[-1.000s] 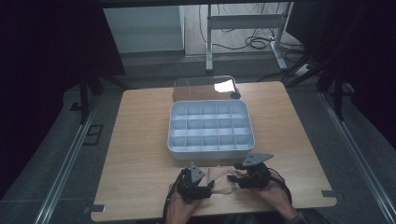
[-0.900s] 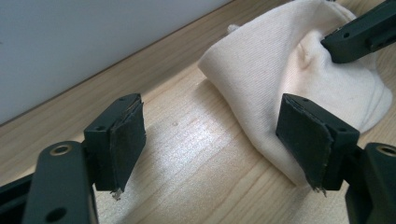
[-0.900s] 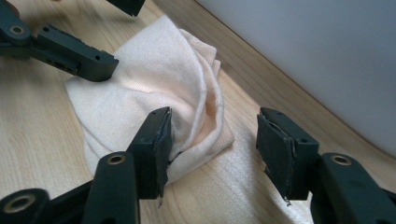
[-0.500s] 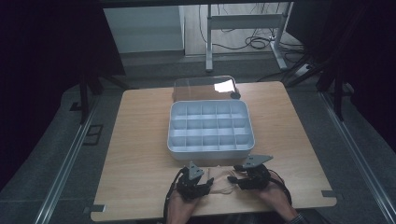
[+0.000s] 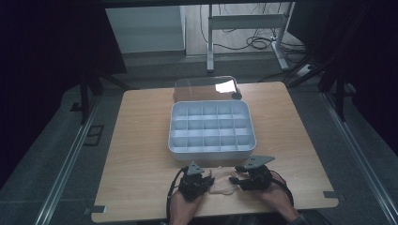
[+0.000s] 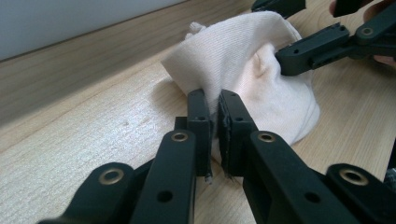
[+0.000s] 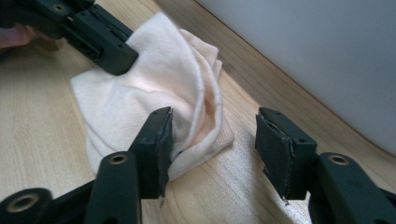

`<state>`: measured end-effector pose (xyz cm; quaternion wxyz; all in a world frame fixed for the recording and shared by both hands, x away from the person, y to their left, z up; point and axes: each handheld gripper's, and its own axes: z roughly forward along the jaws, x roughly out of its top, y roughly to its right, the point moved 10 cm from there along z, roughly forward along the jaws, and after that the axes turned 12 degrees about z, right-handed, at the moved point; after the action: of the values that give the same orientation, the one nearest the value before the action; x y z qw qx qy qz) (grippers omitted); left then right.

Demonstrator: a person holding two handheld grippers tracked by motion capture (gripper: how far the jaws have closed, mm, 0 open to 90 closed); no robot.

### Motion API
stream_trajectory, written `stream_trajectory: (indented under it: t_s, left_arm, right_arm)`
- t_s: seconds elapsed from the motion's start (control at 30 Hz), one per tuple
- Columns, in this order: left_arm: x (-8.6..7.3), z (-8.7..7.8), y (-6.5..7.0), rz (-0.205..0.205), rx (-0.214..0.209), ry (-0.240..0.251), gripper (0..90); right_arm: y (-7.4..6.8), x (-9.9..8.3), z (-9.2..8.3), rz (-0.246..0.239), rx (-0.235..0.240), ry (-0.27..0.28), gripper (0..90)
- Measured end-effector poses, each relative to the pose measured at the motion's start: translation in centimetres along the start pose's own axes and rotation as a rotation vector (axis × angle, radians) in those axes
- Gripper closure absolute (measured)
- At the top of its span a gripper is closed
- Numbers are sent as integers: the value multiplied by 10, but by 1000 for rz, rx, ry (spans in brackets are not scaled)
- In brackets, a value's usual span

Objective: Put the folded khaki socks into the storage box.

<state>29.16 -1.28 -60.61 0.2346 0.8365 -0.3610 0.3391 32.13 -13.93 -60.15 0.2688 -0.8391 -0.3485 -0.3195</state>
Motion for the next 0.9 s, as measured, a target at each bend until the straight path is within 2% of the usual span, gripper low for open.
stream_trajectory:
  t_s: [0.07,0.2,0.3,0.37,0.53,0.67,0.8,0.9]
  left_arm:
    - [1,0,0,-2,5,-2,845]
    - [2,-1,0,-7,11,0,845]
    - [2,-1,1,-11,14,0,844]
    - [3,-1,1,-10,16,1,844]
    - [5,-4,1,-6,19,8,844]
    - [7,-7,1,-5,23,19,844]
    - [10,-7,2,-12,13,29,848]
    - [14,-8,2,-27,-11,48,850]
  right_arm:
    - [-2,4,-4,-10,-7,9,514]
    - [-10,18,-15,-12,19,37,613]
    - [-18,27,-18,-14,53,28,791]
    - [-24,29,-15,-22,74,19,880]
    - [-36,26,8,-48,107,-33,894]
    - [-34,20,23,-68,69,-61,894]
    - [-31,16,28,-50,76,-58,895]
    - [-31,15,28,-32,80,-50,897]
